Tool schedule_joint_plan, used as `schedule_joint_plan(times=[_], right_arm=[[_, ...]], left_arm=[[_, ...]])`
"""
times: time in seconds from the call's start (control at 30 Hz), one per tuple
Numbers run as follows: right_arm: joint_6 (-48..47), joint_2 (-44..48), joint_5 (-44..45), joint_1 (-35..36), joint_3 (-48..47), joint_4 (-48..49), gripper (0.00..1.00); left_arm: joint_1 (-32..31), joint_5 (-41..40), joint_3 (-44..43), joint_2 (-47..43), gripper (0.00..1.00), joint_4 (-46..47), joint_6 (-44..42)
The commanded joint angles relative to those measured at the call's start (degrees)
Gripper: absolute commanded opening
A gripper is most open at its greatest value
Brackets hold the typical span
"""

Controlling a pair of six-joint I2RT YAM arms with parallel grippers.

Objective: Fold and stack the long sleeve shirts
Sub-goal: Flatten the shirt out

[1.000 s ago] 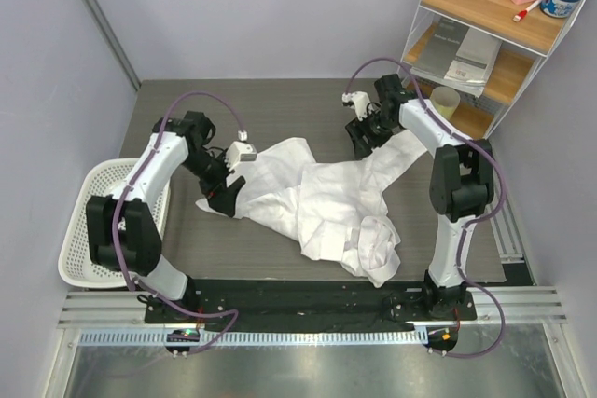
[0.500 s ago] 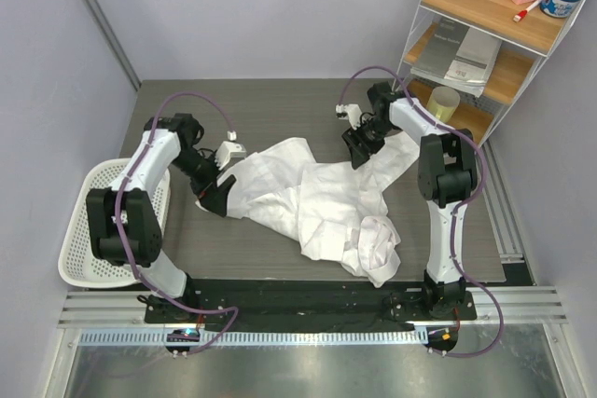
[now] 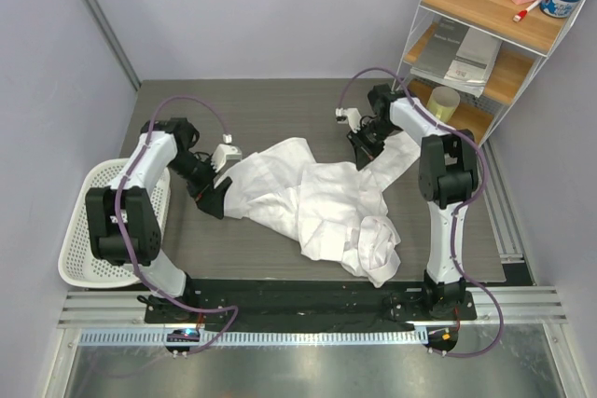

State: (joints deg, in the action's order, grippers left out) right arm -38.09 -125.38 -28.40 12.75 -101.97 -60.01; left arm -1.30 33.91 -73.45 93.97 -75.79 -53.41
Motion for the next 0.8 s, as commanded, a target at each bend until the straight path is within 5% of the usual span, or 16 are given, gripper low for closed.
schedule_joint_plan(times=[0.0, 0.23, 0.6, 0.67, 0.77], right_arm=[[0.1, 8.2, -0.4, 0.3, 0.9, -1.7, 0.01], [3.1, 18.1, -0.2, 0.3, 3.0, -0.8, 0.01], [4.8, 26.4, 1.5, 0.2, 1.9, -2.6, 0.01], [5.0, 27.2, 1.9, 0.1, 1.7, -2.6, 0.01], [5.6, 28.5, 2.8, -0.4, 1.0, -2.6, 0.01]], left_arm=[[0.5, 2.5, 3.3, -4.5, 0.9, 1.6, -5.7], [0.4, -2.8, 13.1, -10.7, 0.81, 13.5, -10.0], [0.5, -6.8, 19.3, -8.9, 0.74, 28.1, -22.3], [0.5, -5.3, 19.0, -7.1, 0.67, 28.5, -21.9], [0.5, -5.5, 18.7, -6.0, 0.44, 30.1, -20.3]])
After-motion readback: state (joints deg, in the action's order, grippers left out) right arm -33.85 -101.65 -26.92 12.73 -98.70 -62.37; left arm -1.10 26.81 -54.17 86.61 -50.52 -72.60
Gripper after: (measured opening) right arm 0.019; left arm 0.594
